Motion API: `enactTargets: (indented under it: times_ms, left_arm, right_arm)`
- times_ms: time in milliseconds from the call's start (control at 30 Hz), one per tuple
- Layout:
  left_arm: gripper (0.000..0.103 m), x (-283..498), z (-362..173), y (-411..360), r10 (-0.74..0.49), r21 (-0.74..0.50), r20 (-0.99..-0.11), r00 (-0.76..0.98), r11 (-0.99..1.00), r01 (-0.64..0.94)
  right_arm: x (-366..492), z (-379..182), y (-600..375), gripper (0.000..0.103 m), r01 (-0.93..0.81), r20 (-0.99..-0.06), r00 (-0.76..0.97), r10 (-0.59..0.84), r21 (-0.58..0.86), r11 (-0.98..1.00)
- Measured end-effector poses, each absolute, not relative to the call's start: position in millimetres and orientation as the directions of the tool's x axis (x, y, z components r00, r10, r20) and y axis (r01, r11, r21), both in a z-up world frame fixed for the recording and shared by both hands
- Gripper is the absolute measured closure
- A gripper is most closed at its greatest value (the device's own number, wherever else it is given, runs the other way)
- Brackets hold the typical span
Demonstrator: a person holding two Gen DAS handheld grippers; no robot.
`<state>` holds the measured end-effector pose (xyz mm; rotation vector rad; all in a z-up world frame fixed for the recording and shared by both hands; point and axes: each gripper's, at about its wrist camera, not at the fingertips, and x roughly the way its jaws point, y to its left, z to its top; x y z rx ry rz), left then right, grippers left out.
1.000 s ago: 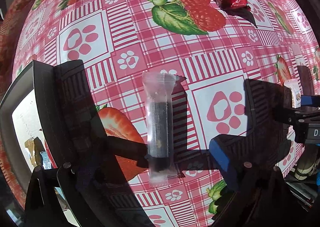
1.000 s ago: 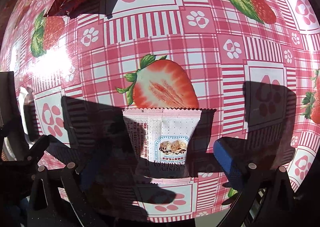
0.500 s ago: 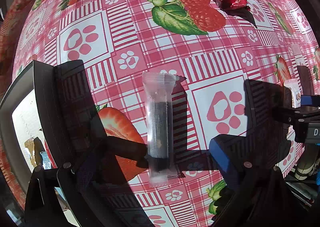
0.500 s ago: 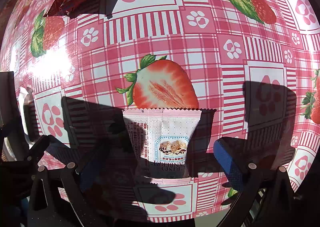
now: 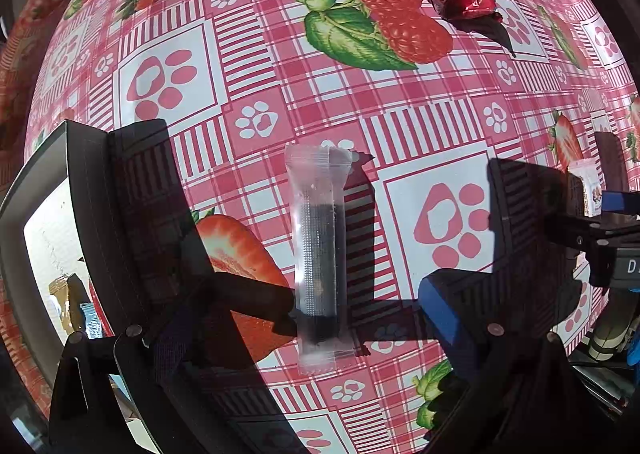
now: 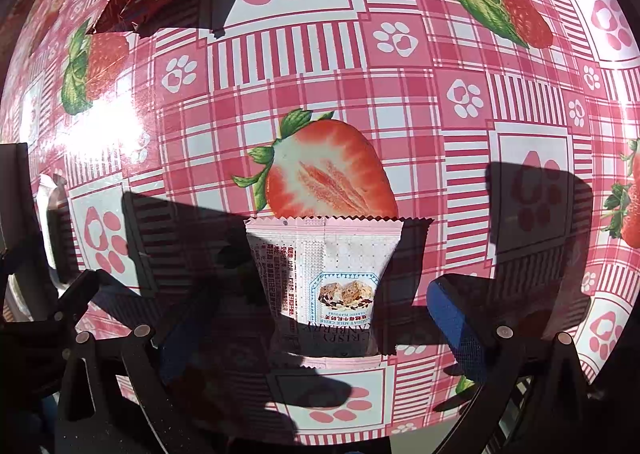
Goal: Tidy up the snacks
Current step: 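Lift and hold the clear packet with the left tool while the right holds the cranberry packet, then carry the clear packet over the white box with the left tool while the right carries the cranberry packet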
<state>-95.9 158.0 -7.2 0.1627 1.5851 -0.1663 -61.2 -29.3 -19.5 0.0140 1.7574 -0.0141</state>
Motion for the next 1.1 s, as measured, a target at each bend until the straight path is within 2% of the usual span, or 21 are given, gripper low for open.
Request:
enactTargets:
  times_ms: [533, 600, 633, 700, 733, 767, 800, 833, 867, 1100]
  left_arm:
    - [0.000, -86.9, -9.7, 157.1, 0.009, -0.006, -0.997, -0.078, 0.981, 0.194]
    - [0.003, -85.7, -7.8, 156.4, 0.010, -0.007, -0.996, -0.084, 0.980, 0.198]
    - [0.009, -85.7, -5.3, 155.7, 0.009, -0.007, -0.997, -0.077, 0.979, 0.204]
    - [0.022, -85.5, 3.1, 153.0, 0.005, -0.007, -0.999, -0.052, 0.975, 0.222]
    - [0.034, -85.5, 6.2, 151.9, 0.003, -0.007, -0.999, -0.042, 0.973, 0.229]
    - [0.048, -85.1, 9.2, 150.9, 0.000, -0.008, -0.999, -0.032, 0.972, 0.237]
    - [0.056, -84.6, 11.2, 150.4, -0.003, -0.009, -1.000, -0.026, 0.971, 0.241]
    - [0.071, -83.5, 12.6, 150.7, -0.006, -0.012, -1.000, -0.025, 0.971, 0.241]
    - [0.082, -82.3, 13.2, 152.0, -0.014, -0.021, -0.999, -0.031, 0.972, 0.234]
    - [0.082, -82.9, 30.7, 173.5, -0.091, -0.091, -0.996, -0.007, 0.981, 0.171]
  right_arm:
    - [-59.1, -23.4, -27.3, 0.000, 0.010, -0.969, -0.249, 0.001, -0.001, 1.000]
    - [-58.9, -18.6, -28.7, 0.008, 0.015, -0.973, -0.232, 0.000, -0.004, 1.000]
    - [-58.6, -15.1, -29.2, 0.012, 0.018, -0.975, -0.221, 0.001, -0.003, 1.000]
    - [-57.4, -6.1, -28.4, 0.037, 0.007, -0.980, -0.200, 0.000, -0.002, 1.000]
    - [-56.4, -2.8, -27.5, 0.045, -0.005, -0.982, -0.190, -0.004, -0.003, 1.000]
    - [-55.4, -0.6, -26.9, 0.060, -0.015, -0.983, -0.183, -0.004, -0.002, 1.000]
    - [-54.6, 0.0, -27.0, 0.060, -0.018, -0.983, -0.182, 0.005, 0.008, 1.000]
    - [-53.8, 0.3, -27.9, 0.060, -0.012, -0.983, -0.182, 0.016, 0.018, 1.000]
    - [-53.3, 0.8, -28.8, 0.061, -0.004, -0.983, -0.182, 0.027, 0.028, 1.000]
    - [-56.2, 14.2, -18.4, 0.061, -0.004, -0.979, -0.163, 0.122, 0.124, 0.992]
